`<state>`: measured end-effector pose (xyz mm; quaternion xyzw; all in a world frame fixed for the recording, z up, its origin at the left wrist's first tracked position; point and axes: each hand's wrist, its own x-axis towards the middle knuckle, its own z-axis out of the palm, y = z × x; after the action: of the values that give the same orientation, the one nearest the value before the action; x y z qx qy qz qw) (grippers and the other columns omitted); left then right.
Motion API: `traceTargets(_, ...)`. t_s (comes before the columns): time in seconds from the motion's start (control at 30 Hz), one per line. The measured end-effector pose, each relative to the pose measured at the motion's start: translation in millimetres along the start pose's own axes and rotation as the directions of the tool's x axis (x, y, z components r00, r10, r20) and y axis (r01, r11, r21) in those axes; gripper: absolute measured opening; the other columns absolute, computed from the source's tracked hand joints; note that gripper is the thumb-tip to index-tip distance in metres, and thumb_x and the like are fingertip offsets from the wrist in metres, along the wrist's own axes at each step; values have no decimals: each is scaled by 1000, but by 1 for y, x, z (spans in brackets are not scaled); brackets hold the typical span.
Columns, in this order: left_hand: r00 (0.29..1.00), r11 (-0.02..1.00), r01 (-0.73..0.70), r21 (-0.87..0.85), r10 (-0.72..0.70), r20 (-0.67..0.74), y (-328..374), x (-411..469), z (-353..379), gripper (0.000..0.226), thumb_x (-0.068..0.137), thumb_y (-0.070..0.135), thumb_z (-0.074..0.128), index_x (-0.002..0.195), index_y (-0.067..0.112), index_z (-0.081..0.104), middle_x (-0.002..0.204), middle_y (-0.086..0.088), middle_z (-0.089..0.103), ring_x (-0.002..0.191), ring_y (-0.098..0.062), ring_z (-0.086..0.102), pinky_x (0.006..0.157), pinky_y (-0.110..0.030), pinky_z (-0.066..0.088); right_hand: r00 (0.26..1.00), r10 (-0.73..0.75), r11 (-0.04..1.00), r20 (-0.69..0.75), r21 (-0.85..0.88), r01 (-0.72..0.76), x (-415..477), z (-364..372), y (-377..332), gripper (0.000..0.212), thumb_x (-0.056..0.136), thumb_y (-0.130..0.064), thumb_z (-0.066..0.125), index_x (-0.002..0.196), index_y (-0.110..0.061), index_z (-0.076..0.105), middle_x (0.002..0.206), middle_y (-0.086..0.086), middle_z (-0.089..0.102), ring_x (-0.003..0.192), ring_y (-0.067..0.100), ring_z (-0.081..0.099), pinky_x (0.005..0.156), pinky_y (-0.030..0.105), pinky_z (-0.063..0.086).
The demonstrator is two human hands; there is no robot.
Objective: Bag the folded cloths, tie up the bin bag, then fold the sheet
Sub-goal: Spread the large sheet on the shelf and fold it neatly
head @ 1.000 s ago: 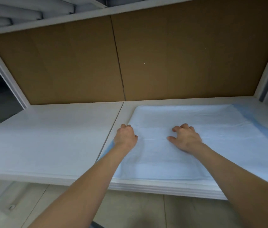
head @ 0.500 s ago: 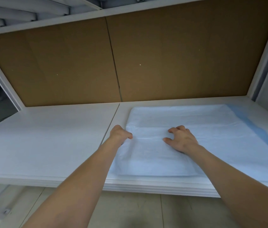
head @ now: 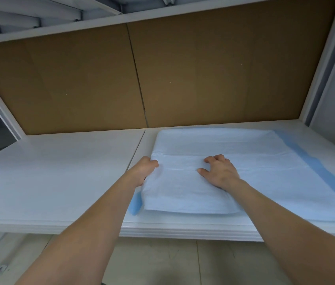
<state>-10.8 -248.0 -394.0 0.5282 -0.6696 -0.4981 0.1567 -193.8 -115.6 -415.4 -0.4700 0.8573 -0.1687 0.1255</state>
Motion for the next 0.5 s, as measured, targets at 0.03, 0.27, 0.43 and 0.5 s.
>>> traceTargets(0.03,1000,998,7,65,-8,13,-3,0,0,34,93,15,44,122,-2,50,104,-16,59,86,-30,60,72,-32,48,1000,2,1000,2,-9,-2,0,2,0,58,93,-53,45,143,-26,38,146,4,33,136,25,32,115,37,26)
traceTargets(0.27,992,821,-73,567,117,-42,-12,9,4,43,101,27,31,135,1,37,133,-19,49,118,-34,50,91,-35,41,999,14,995,-29,-94,-17,2,19,0,56,95,-54,39,144,-27,35,151,6,26,141,24,23,118,38,15)
traceTargets(0.43,972,524,-27,851,214,-101,-16,13,10,43,100,32,24,131,6,40,127,-16,54,113,-33,54,85,-35,41,999,-3,992,-52,-129,-4,1,27,2,54,97,-53,34,144,-28,33,152,6,23,143,24,16,119,40,10)
traceTargets(0.5,967,469,-12,883,229,-109,-16,12,13,46,101,36,23,132,7,40,130,-15,54,117,-33,53,90,-36,41,999,-2,990,-39,-137,-3,1,26,3,54,97,-53,33,145,-28,32,153,6,21,144,24,14,119,40,9)
